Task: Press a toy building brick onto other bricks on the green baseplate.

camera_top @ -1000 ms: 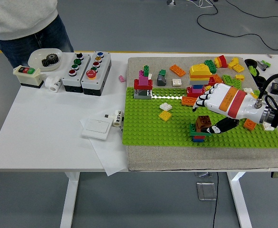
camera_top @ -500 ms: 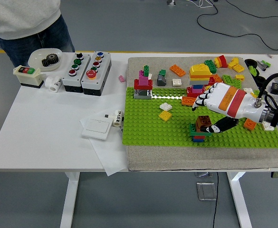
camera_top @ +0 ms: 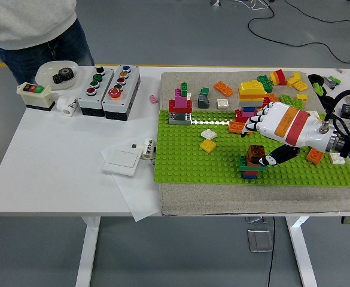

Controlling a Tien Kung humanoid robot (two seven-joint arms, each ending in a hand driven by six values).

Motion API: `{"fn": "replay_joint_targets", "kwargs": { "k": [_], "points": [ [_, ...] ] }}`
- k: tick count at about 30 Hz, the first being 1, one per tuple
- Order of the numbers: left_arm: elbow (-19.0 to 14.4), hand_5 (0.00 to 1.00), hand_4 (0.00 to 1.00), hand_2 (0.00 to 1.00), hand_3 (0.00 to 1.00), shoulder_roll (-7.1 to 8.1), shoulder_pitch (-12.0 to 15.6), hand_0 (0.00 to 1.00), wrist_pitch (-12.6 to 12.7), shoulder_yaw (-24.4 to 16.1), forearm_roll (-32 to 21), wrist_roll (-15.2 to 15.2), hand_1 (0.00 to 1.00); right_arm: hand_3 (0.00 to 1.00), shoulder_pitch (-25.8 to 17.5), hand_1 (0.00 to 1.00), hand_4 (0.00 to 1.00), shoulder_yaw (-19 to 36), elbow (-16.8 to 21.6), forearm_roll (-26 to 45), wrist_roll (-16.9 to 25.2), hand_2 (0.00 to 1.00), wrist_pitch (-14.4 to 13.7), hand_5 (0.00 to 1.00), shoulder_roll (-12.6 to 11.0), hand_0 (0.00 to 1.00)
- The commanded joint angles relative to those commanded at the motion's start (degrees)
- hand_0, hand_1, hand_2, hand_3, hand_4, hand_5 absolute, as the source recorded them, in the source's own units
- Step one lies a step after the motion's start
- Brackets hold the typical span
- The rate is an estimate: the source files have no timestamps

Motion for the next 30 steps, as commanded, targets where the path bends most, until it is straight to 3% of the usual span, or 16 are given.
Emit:
{"fn": "replay_joint_targets", "kwargs": {
  "k": [13,22,25,26,30],
  "points": [
    [0.0,0.813,0.795,0.724,0.765,0.01,-0.1,0.457,0.0,0.0,0.0,0.0,0.573,0.641,-0.7,0.473,0.880,0.6,2.6,-0.3,0.0,0.638,-0.1,0.551,-0.9,0.346],
    [0.1,0.812,0.795,0.724,0.765,0.03,-0.2,0.456,-0.1,0.0,0.2,0.0,0.573,0.643,-4.3,0.473,0.882,5.8,6.9,3.3,-1.4,0.639,-1.2,0.550,-2.6,0.351],
    [0.1,0.812,0.795,0.724,0.765,0.03,-0.2,0.456,-0.1,0.0,0.2,0.0,0.573,0.643,-6.3,0.473,0.882,7.8,9.1,5.2,-3.4,0.639,-1.4,0.550,-3.4,0.351],
    [0.1,0.812,0.794,0.724,0.765,0.03,-0.1,0.457,-0.1,0.0,0.1,-0.1,0.574,0.628,-7.0,0.558,0.879,8.5,9.8,6.3,-4.3,0.679,-1.4,0.560,-3.6,0.413],
    [0.1,0.812,0.794,0.724,0.765,-0.03,0.0,0.457,0.0,-0.1,0.3,0.0,0.574,0.628,-10.3,0.558,0.879,11.3,12.1,11.1,-8.2,0.679,0.2,0.560,-4.4,0.413]
  ]
}}
